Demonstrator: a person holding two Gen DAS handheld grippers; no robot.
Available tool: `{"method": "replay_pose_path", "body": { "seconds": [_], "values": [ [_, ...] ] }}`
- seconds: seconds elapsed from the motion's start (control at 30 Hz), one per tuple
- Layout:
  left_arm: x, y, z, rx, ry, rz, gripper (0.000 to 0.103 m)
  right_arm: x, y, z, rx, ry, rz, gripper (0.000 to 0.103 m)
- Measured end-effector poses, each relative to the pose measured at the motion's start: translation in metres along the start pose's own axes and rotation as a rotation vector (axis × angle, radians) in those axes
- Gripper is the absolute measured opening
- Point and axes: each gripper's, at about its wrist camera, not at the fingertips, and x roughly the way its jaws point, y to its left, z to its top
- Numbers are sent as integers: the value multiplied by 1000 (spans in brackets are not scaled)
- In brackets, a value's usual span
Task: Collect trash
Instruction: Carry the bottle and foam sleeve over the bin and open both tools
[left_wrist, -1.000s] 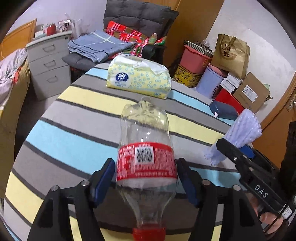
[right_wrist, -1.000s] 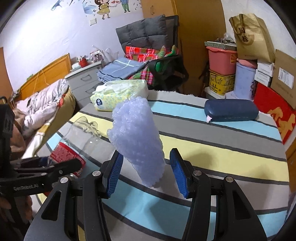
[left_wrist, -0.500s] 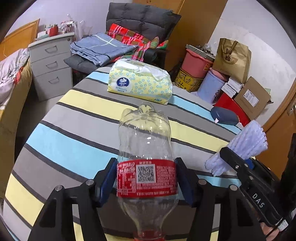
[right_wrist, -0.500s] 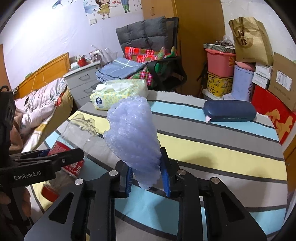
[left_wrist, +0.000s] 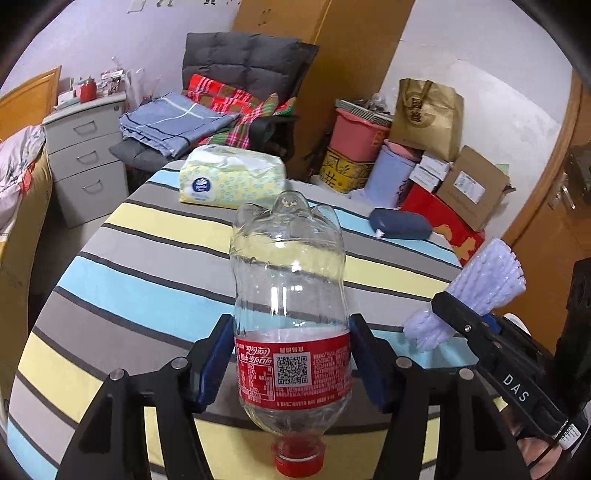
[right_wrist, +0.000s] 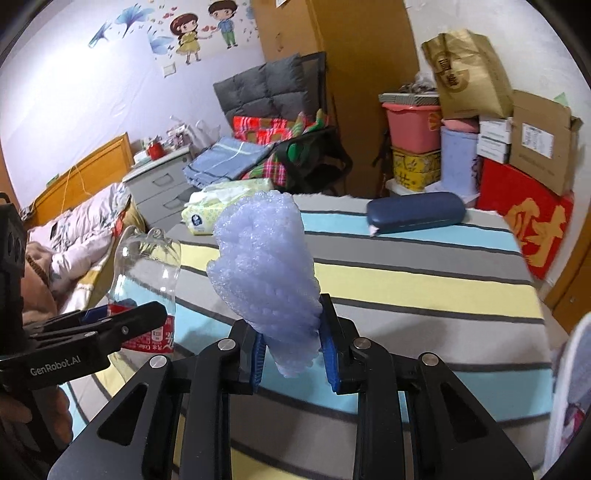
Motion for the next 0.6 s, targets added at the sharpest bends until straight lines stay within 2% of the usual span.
{"method": "replay_pose_path", "body": {
  "seconds": [0.27, 0.6],
  "values": [
    [-30, -36, -14, 55, -26, -29, 62, -36, -15, -7, 43, -53, -36, 27],
    [-51, -108, -30, 140, -47, -95, 62, -74, -47, -18, 92, -92, -115, 27]
  ]
}}
